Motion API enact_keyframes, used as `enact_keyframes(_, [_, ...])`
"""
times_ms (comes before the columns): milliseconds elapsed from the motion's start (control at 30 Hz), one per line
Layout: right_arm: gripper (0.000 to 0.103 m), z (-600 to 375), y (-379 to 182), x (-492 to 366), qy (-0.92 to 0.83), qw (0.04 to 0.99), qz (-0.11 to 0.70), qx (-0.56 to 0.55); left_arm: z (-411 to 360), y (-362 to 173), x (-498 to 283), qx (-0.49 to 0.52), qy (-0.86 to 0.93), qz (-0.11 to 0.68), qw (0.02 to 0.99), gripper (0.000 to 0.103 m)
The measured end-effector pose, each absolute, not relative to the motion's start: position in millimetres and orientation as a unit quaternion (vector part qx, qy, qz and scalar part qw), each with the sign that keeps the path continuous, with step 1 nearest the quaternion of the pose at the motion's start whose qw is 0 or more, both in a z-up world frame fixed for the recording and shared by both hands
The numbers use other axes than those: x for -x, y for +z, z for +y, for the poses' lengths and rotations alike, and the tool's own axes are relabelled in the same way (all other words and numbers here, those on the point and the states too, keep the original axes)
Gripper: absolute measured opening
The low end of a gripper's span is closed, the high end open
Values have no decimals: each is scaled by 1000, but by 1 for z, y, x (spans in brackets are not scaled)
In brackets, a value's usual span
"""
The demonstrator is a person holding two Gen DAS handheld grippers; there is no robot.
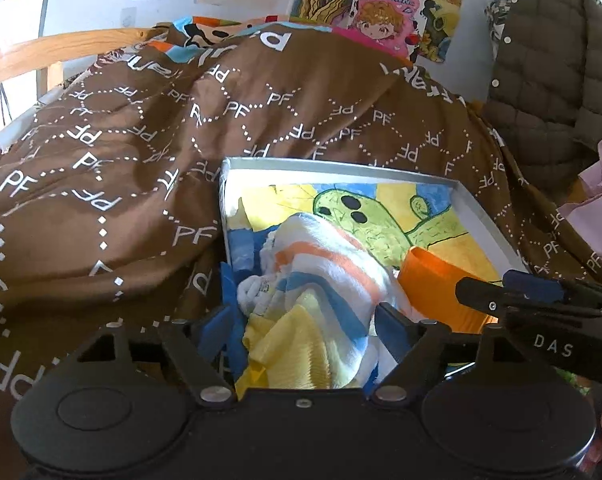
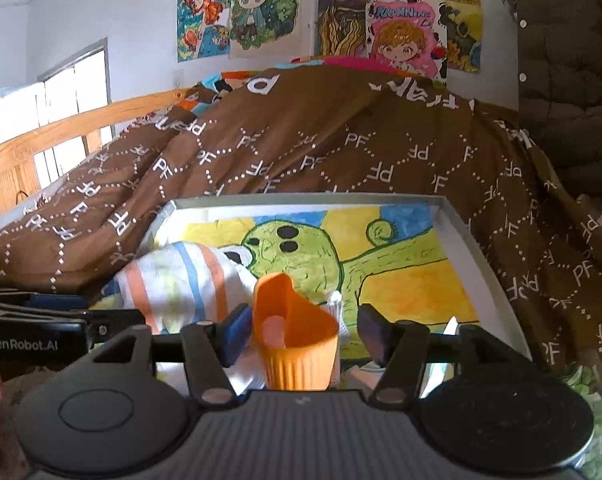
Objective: Organize soft objects
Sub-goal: 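Open both grippers to drop the towel and orange strap into the tray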
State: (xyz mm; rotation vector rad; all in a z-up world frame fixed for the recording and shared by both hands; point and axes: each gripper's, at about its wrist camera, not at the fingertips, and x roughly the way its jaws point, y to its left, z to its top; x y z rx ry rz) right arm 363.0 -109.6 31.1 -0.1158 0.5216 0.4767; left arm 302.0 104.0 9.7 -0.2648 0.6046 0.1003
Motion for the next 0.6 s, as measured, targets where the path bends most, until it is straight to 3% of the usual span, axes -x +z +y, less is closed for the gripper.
enact_keyframes(400, [94,-137,67,-331,204,958,195,44,90,45,-268,116,53,245,961,92])
enact_keyframes(600, [103,-160,88,-306,179,970,162,24,80,65,-239,101,64,203,972,99])
